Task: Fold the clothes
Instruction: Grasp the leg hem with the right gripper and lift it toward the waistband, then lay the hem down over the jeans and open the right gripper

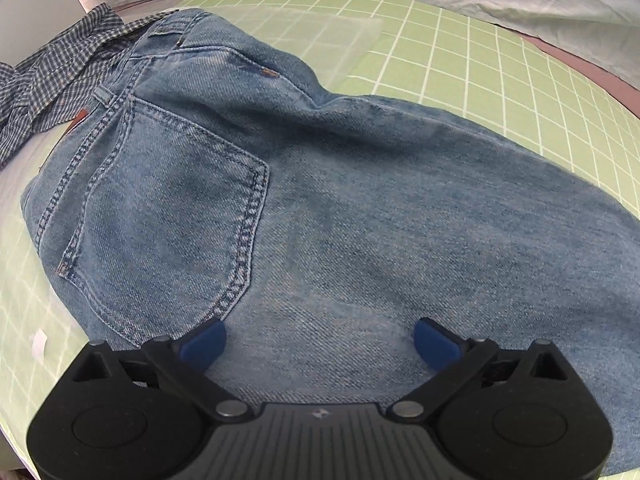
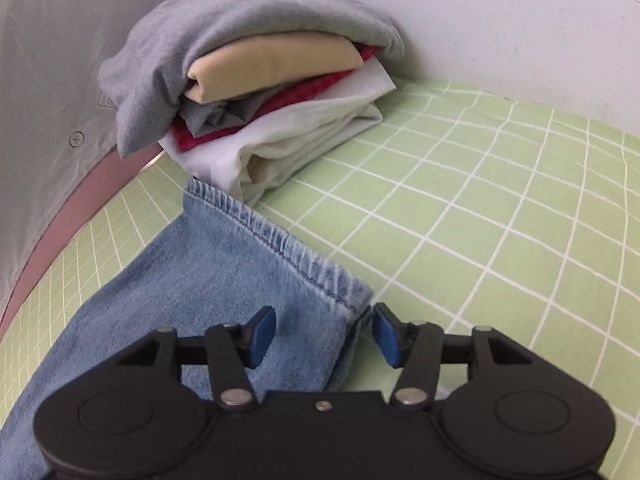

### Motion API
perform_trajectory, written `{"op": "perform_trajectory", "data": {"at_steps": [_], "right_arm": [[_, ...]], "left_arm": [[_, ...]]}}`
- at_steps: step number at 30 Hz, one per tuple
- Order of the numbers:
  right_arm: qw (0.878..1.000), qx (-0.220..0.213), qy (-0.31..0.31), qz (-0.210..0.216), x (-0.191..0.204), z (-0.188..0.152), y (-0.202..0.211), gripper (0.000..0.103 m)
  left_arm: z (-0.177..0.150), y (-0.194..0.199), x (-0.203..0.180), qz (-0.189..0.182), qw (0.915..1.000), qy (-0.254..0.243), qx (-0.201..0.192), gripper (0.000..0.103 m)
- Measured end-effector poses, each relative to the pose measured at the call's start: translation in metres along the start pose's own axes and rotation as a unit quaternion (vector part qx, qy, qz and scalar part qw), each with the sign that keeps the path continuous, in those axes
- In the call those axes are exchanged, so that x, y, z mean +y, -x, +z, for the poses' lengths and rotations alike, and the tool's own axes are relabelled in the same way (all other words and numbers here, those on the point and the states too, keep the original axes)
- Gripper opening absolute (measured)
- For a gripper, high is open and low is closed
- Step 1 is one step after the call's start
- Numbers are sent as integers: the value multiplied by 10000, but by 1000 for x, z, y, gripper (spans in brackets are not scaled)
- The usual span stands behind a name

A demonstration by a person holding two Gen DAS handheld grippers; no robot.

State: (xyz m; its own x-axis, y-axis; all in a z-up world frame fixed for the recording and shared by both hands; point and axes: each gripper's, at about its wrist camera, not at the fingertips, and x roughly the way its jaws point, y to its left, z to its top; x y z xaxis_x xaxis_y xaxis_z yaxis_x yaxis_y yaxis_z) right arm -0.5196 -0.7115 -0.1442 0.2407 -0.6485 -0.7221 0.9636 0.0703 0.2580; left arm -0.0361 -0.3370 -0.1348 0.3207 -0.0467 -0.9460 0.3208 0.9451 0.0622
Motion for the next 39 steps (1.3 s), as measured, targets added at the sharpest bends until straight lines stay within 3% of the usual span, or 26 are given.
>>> {"op": "perform_trajectory", "data": {"at_steps": [1,3,5,11,15,20,24,25,28,29,30,39], "right_arm": [[10000,35,-5,32,-1,0,-2,52],[9999,105,-16,95,-3,0,-5,23],[9998,130,63,115,1,0,-4,19],[9923,-259,1172,304,61,-1,31,17],[9757,-467,1952,877,126,-24,62,17],[9483,86,2889,1311,187,-108,70,17],[9165,543,3608,1639,235,-175,75,22],[9147,377,3704,1569,238,-188,80,24],[9302,265,3379,1407,235,-182,83,34],[9353,234,3262,1355,234,-180,84,44],[9401,203,3144,1301,232,-177,85,48],[9753,-75,2054,813,222,-155,94,53]], "left_arm": [[0,0,0,2,10000,12,-11,101],[-3,5,2,-41,9999,33,-101,101],[-8,12,6,-117,9996,51,-235,101],[-22,37,20,-359,9971,71,-674,101],[-30,54,35,-480,9944,61,-936,101],[-40,61,57,-528,9930,200,-1035,101],[-51,66,83,-543,9923,255,-1080,101],[-53,67,87,-539,9923,251,-1089,101],[-59,68,103,-559,9923,248,-1075,101],[-61,68,108,-570,9924,250,-1066,101],[-62,68,112,-582,9924,259,-1057,101],[-70,66,150,-598,9923,339,-1035,101]]}}
